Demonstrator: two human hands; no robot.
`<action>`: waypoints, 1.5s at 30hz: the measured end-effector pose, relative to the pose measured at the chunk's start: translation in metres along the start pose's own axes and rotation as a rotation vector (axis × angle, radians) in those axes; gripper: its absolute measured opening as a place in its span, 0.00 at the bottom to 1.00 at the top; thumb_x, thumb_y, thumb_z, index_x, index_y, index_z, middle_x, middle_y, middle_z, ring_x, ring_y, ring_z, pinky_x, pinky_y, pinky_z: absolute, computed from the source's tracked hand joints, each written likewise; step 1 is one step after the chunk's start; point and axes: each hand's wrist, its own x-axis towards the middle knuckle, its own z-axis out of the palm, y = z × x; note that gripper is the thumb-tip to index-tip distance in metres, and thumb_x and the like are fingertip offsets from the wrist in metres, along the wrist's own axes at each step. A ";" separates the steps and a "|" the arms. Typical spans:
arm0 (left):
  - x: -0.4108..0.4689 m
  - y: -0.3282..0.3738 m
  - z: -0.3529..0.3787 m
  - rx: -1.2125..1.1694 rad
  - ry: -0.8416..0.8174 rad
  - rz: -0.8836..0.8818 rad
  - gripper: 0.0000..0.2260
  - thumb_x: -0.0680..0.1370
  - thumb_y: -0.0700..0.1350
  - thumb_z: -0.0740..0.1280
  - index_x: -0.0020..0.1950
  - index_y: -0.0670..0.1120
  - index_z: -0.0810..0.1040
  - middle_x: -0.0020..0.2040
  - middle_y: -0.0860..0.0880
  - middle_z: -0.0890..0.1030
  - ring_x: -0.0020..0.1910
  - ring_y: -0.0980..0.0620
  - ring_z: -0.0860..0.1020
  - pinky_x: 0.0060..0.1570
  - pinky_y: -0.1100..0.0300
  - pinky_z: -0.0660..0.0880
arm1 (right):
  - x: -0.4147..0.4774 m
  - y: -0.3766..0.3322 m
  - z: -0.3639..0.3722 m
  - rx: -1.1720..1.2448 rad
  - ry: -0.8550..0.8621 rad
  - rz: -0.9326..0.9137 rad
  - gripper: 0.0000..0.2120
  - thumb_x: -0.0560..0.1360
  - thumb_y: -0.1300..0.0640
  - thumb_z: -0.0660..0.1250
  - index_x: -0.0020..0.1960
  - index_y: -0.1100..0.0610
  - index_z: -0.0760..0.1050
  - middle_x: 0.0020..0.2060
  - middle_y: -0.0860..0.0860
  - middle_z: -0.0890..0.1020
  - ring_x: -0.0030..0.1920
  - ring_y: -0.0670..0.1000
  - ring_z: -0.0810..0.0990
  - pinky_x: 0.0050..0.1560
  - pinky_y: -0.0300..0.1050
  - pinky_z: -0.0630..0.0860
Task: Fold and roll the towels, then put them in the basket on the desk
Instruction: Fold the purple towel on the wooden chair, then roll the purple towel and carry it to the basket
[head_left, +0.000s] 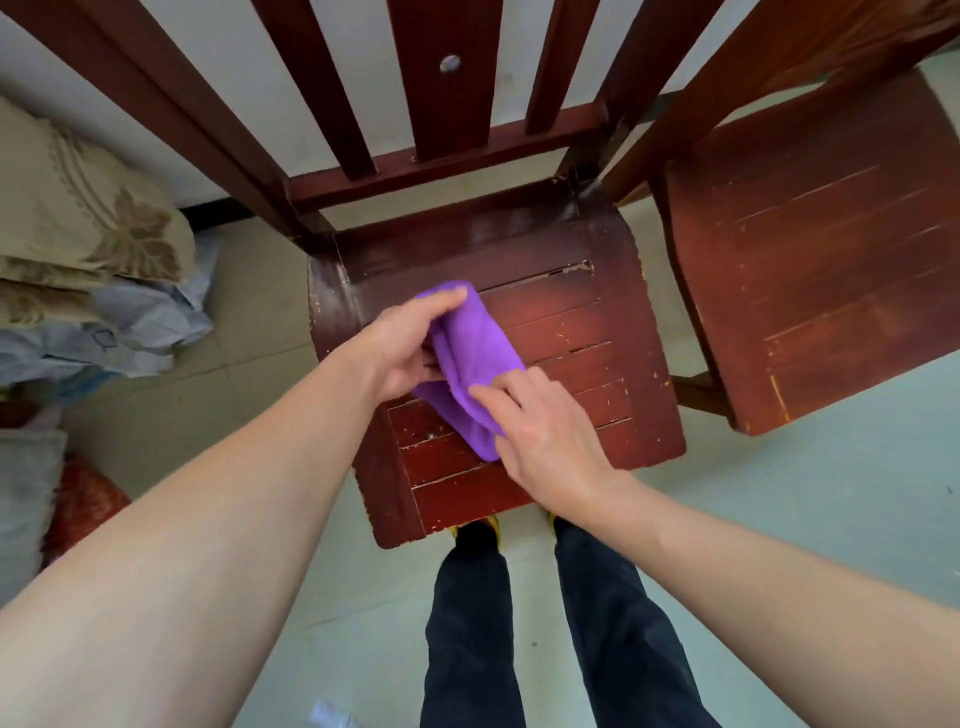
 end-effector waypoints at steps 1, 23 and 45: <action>0.000 0.001 -0.003 0.060 0.084 0.049 0.11 0.73 0.46 0.70 0.53 0.45 0.78 0.50 0.45 0.81 0.47 0.47 0.80 0.44 0.54 0.77 | -0.006 -0.001 0.005 0.034 -0.027 -0.020 0.22 0.66 0.67 0.62 0.59 0.61 0.77 0.48 0.55 0.78 0.44 0.58 0.74 0.37 0.52 0.72; -0.008 -0.036 -0.031 1.651 0.144 0.667 0.31 0.75 0.36 0.61 0.76 0.53 0.60 0.53 0.44 0.70 0.54 0.41 0.72 0.49 0.50 0.71 | -0.026 0.028 0.033 -0.061 -0.284 0.114 0.09 0.66 0.65 0.72 0.39 0.54 0.75 0.40 0.49 0.73 0.40 0.53 0.70 0.36 0.44 0.60; -0.094 -0.036 0.058 2.148 -0.047 0.677 0.18 0.71 0.44 0.67 0.60 0.49 0.70 0.59 0.46 0.70 0.60 0.44 0.69 0.56 0.51 0.66 | -0.071 0.007 -0.056 -0.067 -0.243 0.473 0.21 0.64 0.52 0.72 0.55 0.56 0.75 0.55 0.54 0.75 0.55 0.57 0.72 0.48 0.51 0.68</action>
